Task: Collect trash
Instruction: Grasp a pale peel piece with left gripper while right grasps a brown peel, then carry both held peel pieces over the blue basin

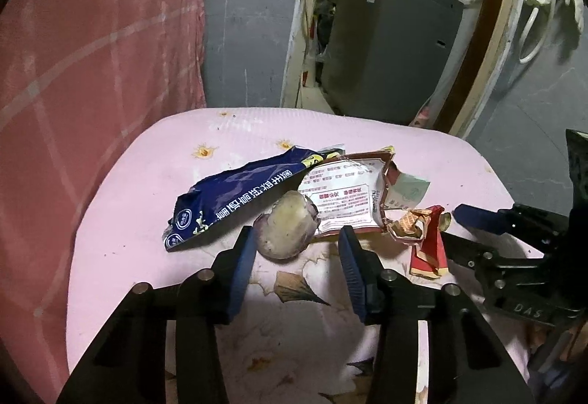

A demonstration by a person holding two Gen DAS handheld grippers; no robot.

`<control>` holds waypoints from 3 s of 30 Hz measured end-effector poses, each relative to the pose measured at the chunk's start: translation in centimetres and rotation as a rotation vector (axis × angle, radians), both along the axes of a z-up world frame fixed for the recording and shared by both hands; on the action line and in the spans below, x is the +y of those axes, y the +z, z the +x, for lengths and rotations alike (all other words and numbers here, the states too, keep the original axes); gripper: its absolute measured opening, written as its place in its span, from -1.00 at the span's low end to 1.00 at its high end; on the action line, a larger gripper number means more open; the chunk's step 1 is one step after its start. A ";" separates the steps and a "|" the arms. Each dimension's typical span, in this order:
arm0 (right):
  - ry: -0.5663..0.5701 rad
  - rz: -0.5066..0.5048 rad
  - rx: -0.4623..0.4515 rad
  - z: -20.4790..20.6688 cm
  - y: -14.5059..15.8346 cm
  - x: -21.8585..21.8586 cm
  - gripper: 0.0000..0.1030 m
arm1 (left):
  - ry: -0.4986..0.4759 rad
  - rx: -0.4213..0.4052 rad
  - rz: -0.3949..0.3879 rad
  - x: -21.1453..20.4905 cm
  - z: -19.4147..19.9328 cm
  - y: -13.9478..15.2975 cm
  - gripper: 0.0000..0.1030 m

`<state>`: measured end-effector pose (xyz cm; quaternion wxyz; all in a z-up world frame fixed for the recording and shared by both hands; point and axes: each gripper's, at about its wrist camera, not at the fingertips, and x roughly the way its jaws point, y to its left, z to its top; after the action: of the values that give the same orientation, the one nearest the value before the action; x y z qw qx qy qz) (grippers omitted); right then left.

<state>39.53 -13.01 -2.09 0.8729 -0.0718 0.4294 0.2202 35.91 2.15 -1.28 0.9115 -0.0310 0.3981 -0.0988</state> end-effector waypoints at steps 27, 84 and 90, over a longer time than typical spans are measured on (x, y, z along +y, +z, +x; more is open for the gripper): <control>-0.021 0.082 -0.038 -0.8 0.5 -1.3 -0.65 | 0.013 -0.071 -0.023 -0.1 -1.9 1.2 -0.85; -0.655 0.283 -0.585 -15.5 7.9 -27.1 -0.66 | -0.437 -0.323 -0.172 -27.7 -7.0 8.1 -0.87; -0.668 0.289 -0.506 -14.3 6.6 -27.8 -0.66 | -0.438 -0.226 -0.197 -28.6 -5.4 6.4 -0.87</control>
<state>25.23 -40.81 4.54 0.9749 0.1420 0.1665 -0.0406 30.53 -26.45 5.15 0.8996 -0.0215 0.2795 -0.3349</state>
